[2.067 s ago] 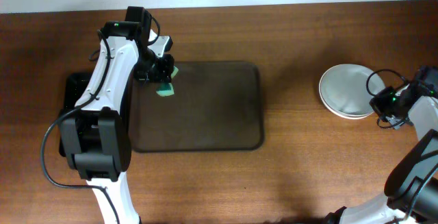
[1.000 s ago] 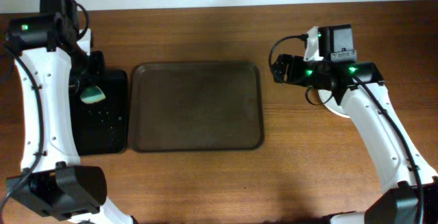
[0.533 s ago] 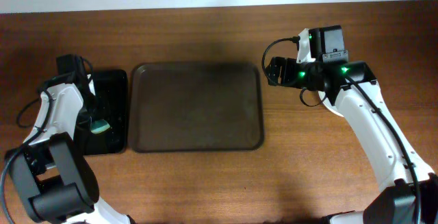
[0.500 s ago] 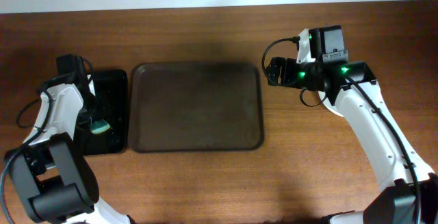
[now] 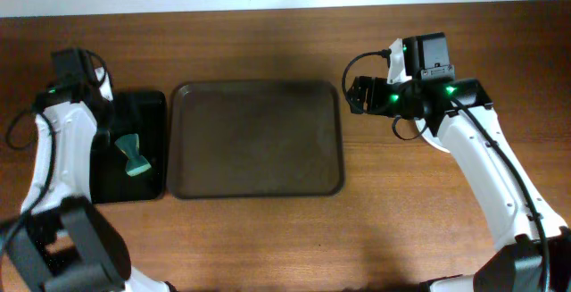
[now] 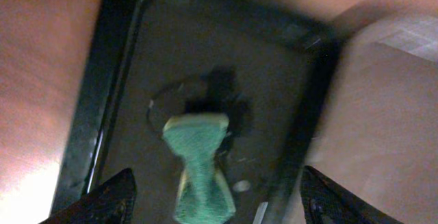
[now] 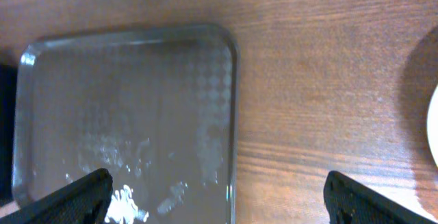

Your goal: Clean dirty plates on tray and stack at the side

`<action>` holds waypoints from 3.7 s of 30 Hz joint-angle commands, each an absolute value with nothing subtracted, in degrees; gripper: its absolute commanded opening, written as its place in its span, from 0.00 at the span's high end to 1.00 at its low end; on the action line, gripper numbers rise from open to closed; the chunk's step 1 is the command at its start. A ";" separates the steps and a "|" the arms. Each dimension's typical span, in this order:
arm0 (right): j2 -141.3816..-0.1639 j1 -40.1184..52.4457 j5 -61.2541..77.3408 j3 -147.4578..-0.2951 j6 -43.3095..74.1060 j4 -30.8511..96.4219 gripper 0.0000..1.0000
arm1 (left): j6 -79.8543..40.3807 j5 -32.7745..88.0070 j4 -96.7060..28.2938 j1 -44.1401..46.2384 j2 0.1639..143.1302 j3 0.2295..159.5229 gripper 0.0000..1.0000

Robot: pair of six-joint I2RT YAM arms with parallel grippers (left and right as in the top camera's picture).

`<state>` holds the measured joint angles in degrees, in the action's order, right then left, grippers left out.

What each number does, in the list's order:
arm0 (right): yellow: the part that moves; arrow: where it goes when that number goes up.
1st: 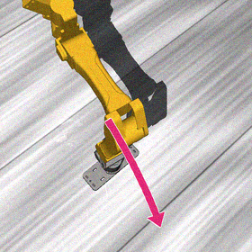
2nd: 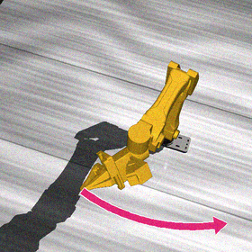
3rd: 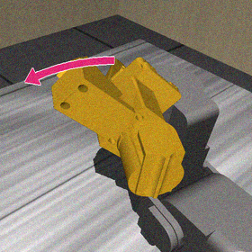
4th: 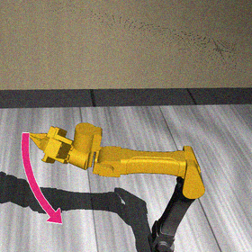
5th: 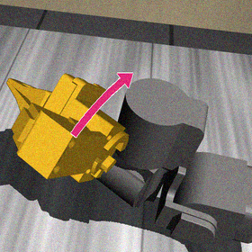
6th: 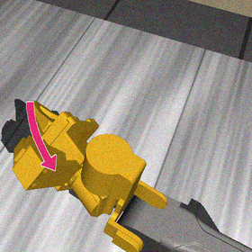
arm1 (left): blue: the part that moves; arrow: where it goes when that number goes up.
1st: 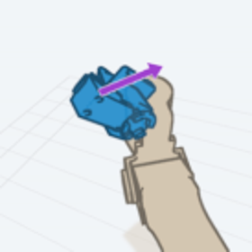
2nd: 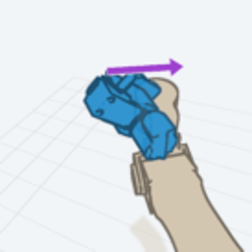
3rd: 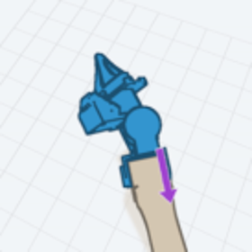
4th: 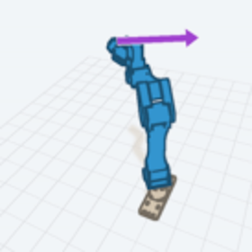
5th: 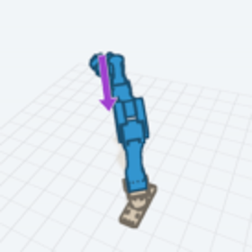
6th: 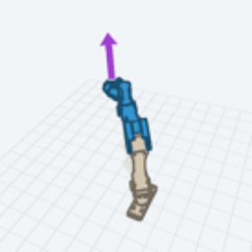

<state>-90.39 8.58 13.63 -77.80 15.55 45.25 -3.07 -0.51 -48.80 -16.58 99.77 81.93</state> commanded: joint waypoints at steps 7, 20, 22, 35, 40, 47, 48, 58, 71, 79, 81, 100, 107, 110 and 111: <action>-85.89 8.93 -3.90 -99.07 10.72 67.11 0.01 | 1.89 15.29 -49.93 -13.37 87.72 84.01 0.25; -70.11 -2.00 -6.04 -102.32 6.20 81.10 0.02 | 2.02 15.27 -49.78 -11.66 87.72 84.01 0.01; -70.11 -2.00 -5.61 -102.32 6.24 81.93 0.02 | 2.02 15.27 -49.78 -11.66 87.72 84.01 0.01; -69.17 -1.96 -0.01 -102.28 8.38 86.80 0.02 | 2.02 15.25 -49.78 -11.66 87.72 84.01 0.01; -68.20 -1.96 -2.39 -102.28 7.70 85.10 0.02 | 2.02 15.27 -49.78 -11.66 87.72 84.01 0.01; -56.25 -1.91 -3.31 -87.77 6.94 62.89 0.02 | 2.02 15.27 -49.78 -11.66 87.72 84.01 0.01; -52.84 -1.91 -3.29 -82.37 6.09 57.58 0.02 | 2.02 15.25 -49.78 -11.66 87.72 84.01 0.01; -17.91 -1.89 0.47 -31.20 3.20 19.09 0.02 | 2.02 15.27 -49.78 -11.66 87.72 84.01 0.01; -0.19 -0.27 1.93 -4.69 3.25 1.45 0.02 | 2.02 15.25 -49.78 -11.66 87.72 84.01 0.01; -0.19 0.05 1.52 -0.32 3.20 -0.73 0.02 | 2.02 15.27 -49.78 -11.66 87.72 84.01 0.01; -0.27 0.05 1.30 -0.32 3.42 4.54 0.02 | 2.02 15.27 -49.78 -11.66 87.72 84.01 0.01; -0.32 0.03 1.30 -0.32 3.42 4.51 0.02 | 2.02 15.20 -50.09 -11.66 86.17 83.94 0.01; -0.32 0.03 1.30 -0.32 3.42 4.51 0.02 | 12.36 5.52 -47.75 -5.17 68.88 79.09 0.01; -0.32 0.03 1.30 -0.32 3.42 4.51 0.02 | 12.32 7.90 -39.44 -4.60 57.67 70.54 0.01; -0.32 0.03 1.30 -0.32 3.42 4.51 0.02 | 12.32 8.75 -36.38 -4.60 54.02 66.81 0.01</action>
<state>-0.69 -0.32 1.54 -0.64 3.20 4.25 9.56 7.05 -41.23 -4.78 62.46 75.18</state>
